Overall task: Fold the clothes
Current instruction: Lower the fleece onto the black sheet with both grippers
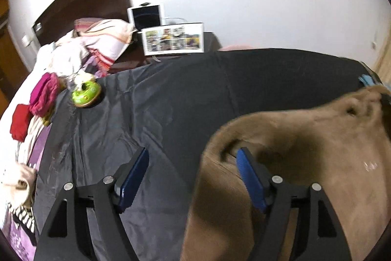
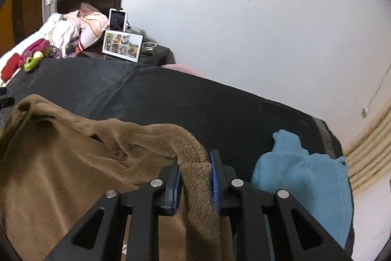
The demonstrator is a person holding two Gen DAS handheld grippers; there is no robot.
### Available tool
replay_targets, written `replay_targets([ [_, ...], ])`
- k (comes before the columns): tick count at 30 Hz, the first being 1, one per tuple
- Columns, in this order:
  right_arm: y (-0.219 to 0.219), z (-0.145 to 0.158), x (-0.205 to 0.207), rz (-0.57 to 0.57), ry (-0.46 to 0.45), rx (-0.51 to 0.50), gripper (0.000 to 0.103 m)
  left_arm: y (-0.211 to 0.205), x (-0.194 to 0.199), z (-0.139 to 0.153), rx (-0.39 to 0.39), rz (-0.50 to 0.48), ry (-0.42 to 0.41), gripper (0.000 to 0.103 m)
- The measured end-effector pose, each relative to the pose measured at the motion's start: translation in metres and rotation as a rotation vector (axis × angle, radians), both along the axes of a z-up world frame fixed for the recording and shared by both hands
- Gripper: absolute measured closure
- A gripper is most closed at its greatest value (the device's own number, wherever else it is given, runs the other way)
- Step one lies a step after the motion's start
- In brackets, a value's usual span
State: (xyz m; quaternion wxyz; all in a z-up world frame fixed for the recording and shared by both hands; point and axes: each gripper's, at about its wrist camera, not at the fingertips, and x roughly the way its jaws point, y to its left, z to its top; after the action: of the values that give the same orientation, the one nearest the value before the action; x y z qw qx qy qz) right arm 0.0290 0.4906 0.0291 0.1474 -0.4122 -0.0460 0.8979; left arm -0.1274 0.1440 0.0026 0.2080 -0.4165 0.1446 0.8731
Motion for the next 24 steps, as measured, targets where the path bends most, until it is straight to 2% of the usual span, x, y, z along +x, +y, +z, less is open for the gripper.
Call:
replay_targets([
  [4, 0.002, 0.004, -0.001, -0.042, 0.015, 0.025, 0.071, 0.020, 0.017, -0.008, -0.026, -0.093, -0.019, 0.025],
  [5, 0.006, 0.005, 0.000, -0.073, 0.020, 0.039, 0.063, 0.026, 0.018, -0.011, -0.036, -0.106, -0.024, 0.025],
  [6, 0.010, 0.006, 0.000, -0.104, 0.024, 0.052, 0.044, 0.031, 0.018, -0.015, -0.046, -0.118, -0.029, 0.025],
  [7, 0.013, 0.007, 0.001, -0.135, 0.028, 0.066, 0.039, 0.036, 0.019, -0.019, -0.055, -0.131, -0.034, 0.025],
  [8, 0.015, 0.009, 0.003, -0.143, 0.037, 0.060, 0.038, 0.041, 0.019, -0.023, -0.065, -0.141, -0.039, 0.025],
  [12, 0.002, 0.013, 0.006, -0.003, 0.049, -0.054, 0.038, 0.057, 0.012, -0.035, -0.082, -0.149, -0.063, 0.025],
  [14, -0.010, 0.009, -0.001, 0.067, 0.020, -0.101, 0.038, 0.065, 0.006, -0.040, -0.067, -0.147, -0.081, 0.025],
  [17, -0.017, -0.009, -0.025, 0.134, -0.062, -0.241, 0.038, 0.073, -0.005, -0.044, -0.025, -0.139, -0.127, 0.025],
  [20, -0.018, -0.033, -0.052, 0.162, -0.143, -0.340, 0.038, 0.083, -0.014, -0.049, 0.017, -0.134, -0.169, 0.025],
  [22, -0.017, -0.045, -0.067, 0.168, -0.185, -0.392, 0.038, 0.088, -0.021, -0.051, 0.046, -0.130, -0.193, 0.025],
  [24, -0.017, -0.054, -0.080, 0.160, -0.202, -0.378, 0.038, 0.091, -0.029, -0.050, 0.075, -0.114, -0.216, 0.025],
])
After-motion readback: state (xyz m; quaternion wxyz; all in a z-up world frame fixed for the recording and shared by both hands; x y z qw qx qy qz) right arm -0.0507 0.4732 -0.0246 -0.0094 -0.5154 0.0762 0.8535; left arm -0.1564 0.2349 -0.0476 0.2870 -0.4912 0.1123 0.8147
